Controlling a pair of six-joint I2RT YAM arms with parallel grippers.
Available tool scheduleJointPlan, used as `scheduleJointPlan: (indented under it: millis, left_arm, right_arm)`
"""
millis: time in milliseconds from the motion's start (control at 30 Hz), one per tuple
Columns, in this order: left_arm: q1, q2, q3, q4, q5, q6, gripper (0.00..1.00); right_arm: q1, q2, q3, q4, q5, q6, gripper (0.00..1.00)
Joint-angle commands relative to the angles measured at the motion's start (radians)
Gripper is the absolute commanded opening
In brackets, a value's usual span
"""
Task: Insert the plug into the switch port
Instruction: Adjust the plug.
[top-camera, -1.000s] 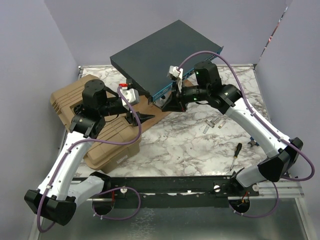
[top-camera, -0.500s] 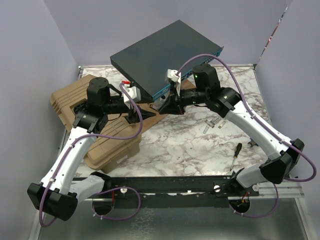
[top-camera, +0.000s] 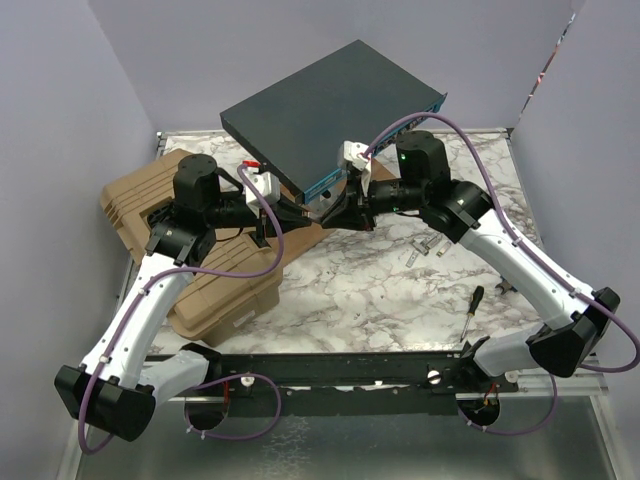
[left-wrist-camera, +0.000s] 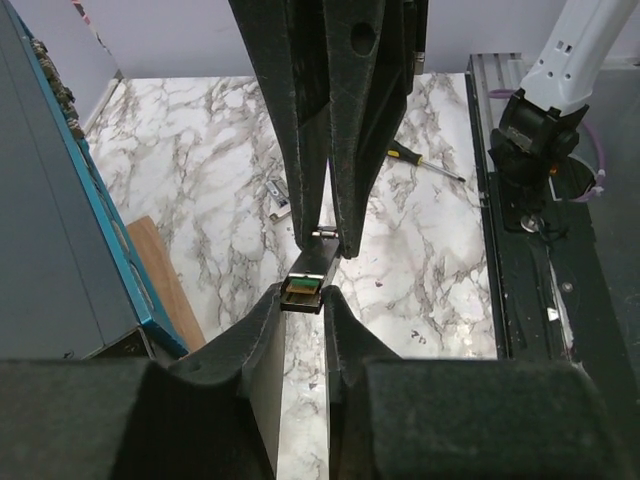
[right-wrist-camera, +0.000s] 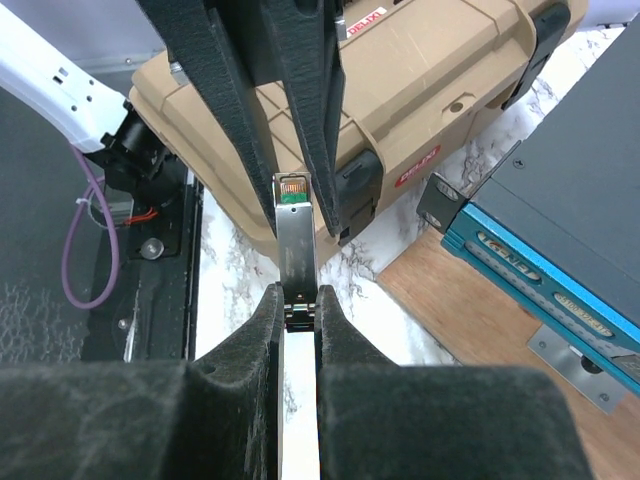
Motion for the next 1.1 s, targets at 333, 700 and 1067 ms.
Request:
scheduleJointPlan:
  millis: [333, 700, 1067]
  left_arm:
    - [-0.006, 0.008, 0.032, 0.012, 0.082, -0.011, 0.41]
    - [-0.017, 0.035, 0.049, 0.018, 0.104, -0.034, 0.31]
    - [-0.019, 0.031, 0.039, 0.028, 0.114, -0.015, 0.0]
  right_arm:
    - [0.009, -0.003, -0.005, 0.049, -0.011, 0.004, 0.01]
    - [0.015, 0.01, -0.001, 0.05, -0.021, -0.01, 0.01]
    - [0.016, -0.078, -0.149, 0.266, 0.069, 0.047, 0.12]
